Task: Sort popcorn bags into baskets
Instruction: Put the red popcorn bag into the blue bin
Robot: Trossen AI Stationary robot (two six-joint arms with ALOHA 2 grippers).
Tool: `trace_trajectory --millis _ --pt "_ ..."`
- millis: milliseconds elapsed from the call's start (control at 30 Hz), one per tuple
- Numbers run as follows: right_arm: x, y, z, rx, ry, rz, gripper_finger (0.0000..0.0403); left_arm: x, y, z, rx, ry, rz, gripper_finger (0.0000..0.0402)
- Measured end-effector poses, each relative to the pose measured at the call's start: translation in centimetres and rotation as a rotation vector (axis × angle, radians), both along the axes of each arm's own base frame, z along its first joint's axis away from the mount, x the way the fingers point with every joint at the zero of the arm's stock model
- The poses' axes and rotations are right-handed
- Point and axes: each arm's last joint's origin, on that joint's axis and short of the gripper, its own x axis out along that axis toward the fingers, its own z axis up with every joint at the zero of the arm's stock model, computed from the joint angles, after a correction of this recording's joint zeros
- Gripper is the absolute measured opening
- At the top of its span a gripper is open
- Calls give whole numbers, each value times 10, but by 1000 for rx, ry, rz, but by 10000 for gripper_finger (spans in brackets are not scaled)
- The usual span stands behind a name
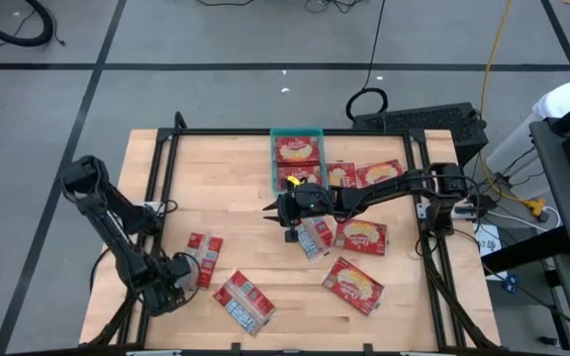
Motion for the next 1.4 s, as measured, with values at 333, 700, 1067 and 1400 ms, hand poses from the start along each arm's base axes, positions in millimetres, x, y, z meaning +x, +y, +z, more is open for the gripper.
trace_trajectory --millis 333,700,1067,1400 --pt "0 0 0 -23 -1 10 95 4 0 -9 71 3 -7 290" --pt "0 5 0 -21 -4 20 95 18 12 -9 139 -40 -140 14" --pt "0 18 0 -70 -2 50 97 39 48 19 317 -274 -192 2" --pt "-2 50 -10 -172 43 63 161 67 87 56 386 -547 -154 1"
